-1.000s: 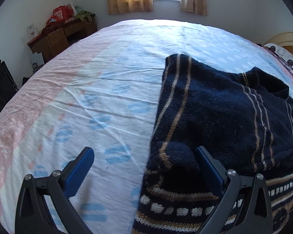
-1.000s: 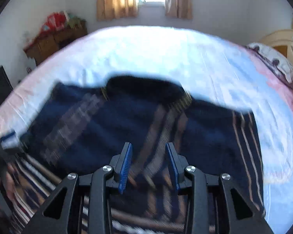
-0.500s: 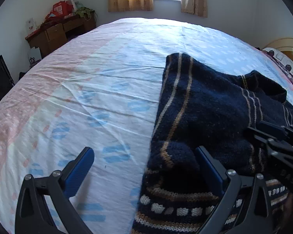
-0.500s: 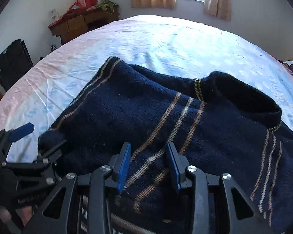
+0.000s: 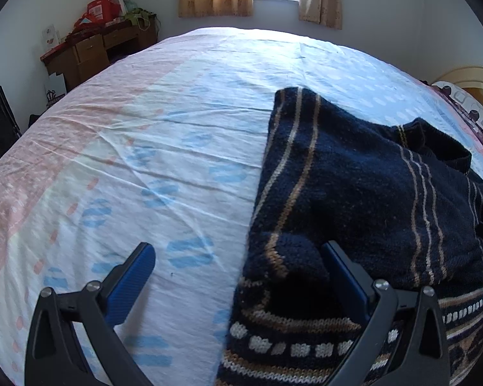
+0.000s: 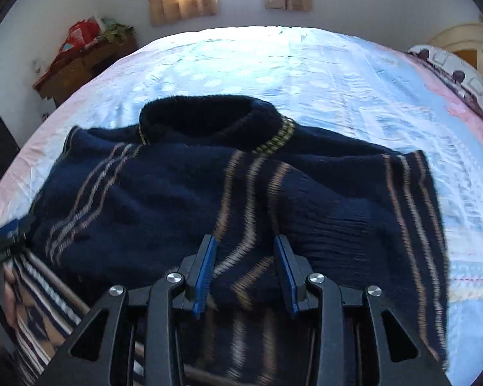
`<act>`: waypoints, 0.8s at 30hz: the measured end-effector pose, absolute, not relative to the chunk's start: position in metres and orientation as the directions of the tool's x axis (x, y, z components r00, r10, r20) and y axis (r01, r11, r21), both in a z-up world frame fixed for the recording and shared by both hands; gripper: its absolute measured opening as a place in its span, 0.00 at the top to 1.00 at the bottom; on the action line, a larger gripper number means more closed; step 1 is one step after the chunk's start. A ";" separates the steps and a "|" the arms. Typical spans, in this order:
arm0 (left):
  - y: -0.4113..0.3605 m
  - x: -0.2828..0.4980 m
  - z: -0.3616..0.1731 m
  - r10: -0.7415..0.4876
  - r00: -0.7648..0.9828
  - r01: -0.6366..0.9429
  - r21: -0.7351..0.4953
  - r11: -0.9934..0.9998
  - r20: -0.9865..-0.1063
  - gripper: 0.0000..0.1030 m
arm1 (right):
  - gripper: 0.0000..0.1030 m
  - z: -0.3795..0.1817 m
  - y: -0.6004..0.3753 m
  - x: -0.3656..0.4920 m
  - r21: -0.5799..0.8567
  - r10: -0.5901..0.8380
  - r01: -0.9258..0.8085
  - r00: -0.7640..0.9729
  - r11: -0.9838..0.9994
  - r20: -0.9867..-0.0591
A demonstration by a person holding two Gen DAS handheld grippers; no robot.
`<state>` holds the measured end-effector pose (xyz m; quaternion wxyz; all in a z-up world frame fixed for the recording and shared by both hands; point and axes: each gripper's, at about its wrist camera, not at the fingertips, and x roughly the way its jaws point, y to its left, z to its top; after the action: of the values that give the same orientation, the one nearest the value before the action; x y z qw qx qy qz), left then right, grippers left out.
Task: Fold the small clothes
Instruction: 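Move both open tools to the patterned hem of the sweater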
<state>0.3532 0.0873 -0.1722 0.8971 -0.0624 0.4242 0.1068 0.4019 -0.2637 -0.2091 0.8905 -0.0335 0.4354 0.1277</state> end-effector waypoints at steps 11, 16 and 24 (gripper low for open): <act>0.090 0.353 -0.174 0.124 0.617 -0.247 -0.041 0.968 -0.777 0.00 | 0.63 -0.202 -0.282 0.391 0.073 0.194 -0.216 0.615 0.974 -0.764; 0.090 0.353 -0.174 0.120 0.617 -0.247 -0.046 0.968 -0.777 0.00 | 0.62 -0.211 -0.293 0.396 0.051 0.158 -0.188 0.620 0.981 -0.769; 0.087 0.319 -0.159 0.072 0.639 -0.187 -0.064 0.980 -0.766 0.00 | 0.58 -0.187 -0.304 0.346 0.055 0.159 -0.177 0.654 0.983 -0.739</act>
<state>0.3192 0.0867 -0.1586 0.9027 -0.0688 0.4186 0.0718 0.3457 -0.3040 -0.1874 0.9094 -0.0110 0.4055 0.0924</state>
